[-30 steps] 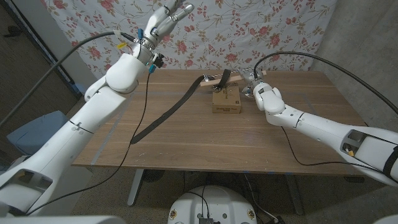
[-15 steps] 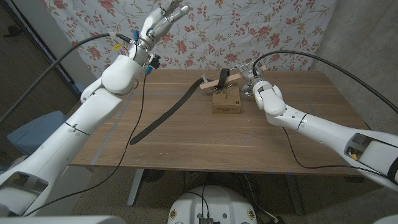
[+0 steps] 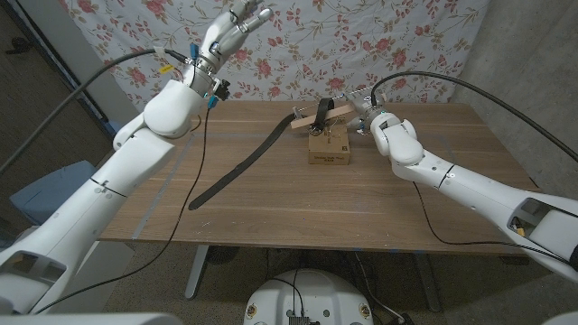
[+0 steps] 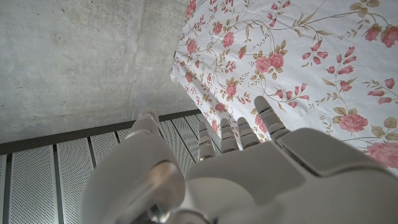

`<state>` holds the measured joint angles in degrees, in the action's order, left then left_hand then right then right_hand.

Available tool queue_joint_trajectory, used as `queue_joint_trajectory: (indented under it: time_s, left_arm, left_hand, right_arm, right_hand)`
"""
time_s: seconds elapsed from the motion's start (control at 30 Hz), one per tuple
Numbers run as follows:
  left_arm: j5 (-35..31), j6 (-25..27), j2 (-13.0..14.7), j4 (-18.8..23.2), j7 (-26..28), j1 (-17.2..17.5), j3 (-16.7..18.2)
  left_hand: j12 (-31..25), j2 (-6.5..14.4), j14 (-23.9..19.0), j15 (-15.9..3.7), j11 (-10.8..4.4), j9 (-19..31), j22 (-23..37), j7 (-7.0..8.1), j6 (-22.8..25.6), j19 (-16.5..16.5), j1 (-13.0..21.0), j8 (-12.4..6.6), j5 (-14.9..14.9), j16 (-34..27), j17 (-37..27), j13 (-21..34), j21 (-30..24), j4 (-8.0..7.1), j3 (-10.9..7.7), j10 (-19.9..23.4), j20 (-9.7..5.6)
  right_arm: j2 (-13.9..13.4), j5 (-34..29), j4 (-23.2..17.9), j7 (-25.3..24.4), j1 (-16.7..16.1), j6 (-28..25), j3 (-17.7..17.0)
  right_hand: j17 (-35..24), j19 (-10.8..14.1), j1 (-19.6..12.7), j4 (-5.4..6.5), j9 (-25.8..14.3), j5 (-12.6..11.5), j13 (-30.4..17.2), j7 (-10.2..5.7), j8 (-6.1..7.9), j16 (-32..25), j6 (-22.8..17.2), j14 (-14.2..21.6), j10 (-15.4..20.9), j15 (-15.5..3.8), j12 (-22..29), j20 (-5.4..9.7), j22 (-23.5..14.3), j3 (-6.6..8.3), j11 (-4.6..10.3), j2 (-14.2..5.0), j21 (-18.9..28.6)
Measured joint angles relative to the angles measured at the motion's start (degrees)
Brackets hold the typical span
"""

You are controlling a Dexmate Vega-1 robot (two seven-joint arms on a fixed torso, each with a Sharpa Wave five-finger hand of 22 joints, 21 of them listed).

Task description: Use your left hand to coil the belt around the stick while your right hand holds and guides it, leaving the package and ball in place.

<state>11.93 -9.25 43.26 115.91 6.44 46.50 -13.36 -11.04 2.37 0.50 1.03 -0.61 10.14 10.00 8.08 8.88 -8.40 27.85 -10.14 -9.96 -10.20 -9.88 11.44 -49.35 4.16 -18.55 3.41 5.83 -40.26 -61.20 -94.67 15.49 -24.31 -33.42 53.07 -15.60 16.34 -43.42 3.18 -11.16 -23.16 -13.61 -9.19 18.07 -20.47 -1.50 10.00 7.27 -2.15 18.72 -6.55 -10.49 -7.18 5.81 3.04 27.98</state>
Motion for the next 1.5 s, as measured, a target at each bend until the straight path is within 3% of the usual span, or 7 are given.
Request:
queue_joint_trajectory:
  time_s: [0.1,0.17,0.3,0.47,0.67,0.97,1.5]
  left_arm:
    - [0.09,-0.02,0.09,0.01,-0.08,0.00,0.09]
    - [0.20,-0.02,0.11,0.01,-0.14,0.00,0.10]
    - [0.37,-0.02,0.17,-0.05,-0.31,-0.04,0.10]
    - [0.57,0.47,0.40,-0.08,-0.55,-0.18,0.10]
    - [0.62,0.95,0.63,-0.06,-0.69,-0.27,0.10]
    - [0.80,1.49,0.92,0.22,-0.73,-0.29,0.10]
    - [1.57,2.41,0.78,0.52,0.15,0.65,0.25]
  left_hand:
    - [0.00,0.00,0.00,0.00,0.00,0.00,0.00,-0.31,-0.31,0.00,0.00,0.00,0.00,0.00,0.00,0.00,0.22,0.28,-0.15,0.00,0.00]
    - [0.00,0.00,0.00,0.00,0.00,0.00,0.00,-0.31,-0.31,0.00,0.00,0.00,0.00,0.00,0.00,0.00,0.22,0.28,-0.15,0.00,0.00]
    - [0.00,0.00,0.00,0.00,0.00,0.00,0.00,-0.31,-0.31,0.09,0.00,0.00,0.00,0.00,0.00,0.00,0.42,0.28,-0.15,0.00,0.52]
    - [0.00,0.00,0.32,0.32,0.24,0.00,0.00,-0.54,-0.54,0.09,0.00,0.00,0.00,0.00,0.00,-0.27,0.63,0.51,-0.38,-0.24,0.52]
    - [0.00,0.23,0.32,0.32,0.31,0.00,0.00,-0.63,-0.63,-0.22,0.23,0.00,0.00,0.00,-0.01,-0.26,0.84,0.74,-0.15,-0.31,0.84]
    - [0.00,0.23,0.31,0.31,0.31,0.00,0.00,-0.63,-0.62,0.09,0.23,0.00,0.00,0.00,-0.01,-0.26,1.06,0.94,-0.34,-0.31,1.14]
    - [-0.23,0.24,0.30,1.15,0.31,0.00,-0.01,-0.49,-0.75,-0.25,0.22,0.00,0.00,-0.21,-0.01,-0.53,1.50,1.22,-0.15,-0.30,2.73]
  right_arm:
    - [-0.62,2.01,-1.13,-1.18,-0.55,3.08,-1.18]
    - [-1.01,2.67,-1.82,-1.66,-1.04,4.01,-2.06]
    - [-1.45,5.01,-2.62,-3.55,-2.02,6.30,-3.88]
    - [-1.66,9.16,-2.93,-6.12,-3.20,9.59,-6.59]
    - [-1.54,14.34,-2.49,-6.97,-3.55,12.73,-9.06]
    - [-0.90,23.58,-0.63,-5.71,-2.78,16.43,-11.62]
    - [0.91,39.98,6.47,-9.88,-3.07,27.72,-14.96]
  right_hand:
    - [-3.01,2.60,0.37,0.49,-2.22,-0.59,-2.97,-0.14,2.95,-3.09,-5.94,6.26,5.02,0.01,3.76,2.03,-0.34,-1.85,0.72,-0.75,0.21]
    - [-6.34,4.64,0.21,0.56,-6.25,-0.80,-5.78,-2.43,4.68,-5.86,-8.42,9.92,6.42,-0.10,6.49,3.21,-0.55,-2.96,0.95,-1.45,0.66]
    - [-20.68,8.57,-0.05,-0.38,-12.08,-0.80,-15.25,-2.80,7.33,-16.18,-6.56,14.50,7.16,-0.21,14.00,6.09,-3.26,-5.51,0.92,-2.53,3.92]
    - [-34.70,7.65,6.64,2.88,-10.37,-0.56,-20.85,-2.06,-0.19,-24.38,2.04,9.12,1.77,-0.26,16.54,1.88,-4.74,-9.50,-3.39,-4.38,5.73]
    - [-28.50,3.05,14.27,5.59,-8.78,0.09,-19.15,2.31,-1.36,-17.45,-2.18,7.47,1.59,-0.21,16.56,-5.27,-2.51,-12.20,-5.54,-4.01,3.51]
    - [-19.59,-2.95,21.47,5.78,-7.41,0.09,-14.17,4.40,-2.48,-7.18,-2.99,0.79,-1.09,0.66,12.11,-5.77,-0.36,-12.39,-7.85,-1.65,-0.88]
    - [-11.71,-7.89,21.97,4.64,-4.31,0.09,-8.03,2.83,-3.48,1.28,-3.32,-8.31,-5.68,2.23,4.00,-5.16,0.11,-9.41,-6.52,-7.32,-5.62]
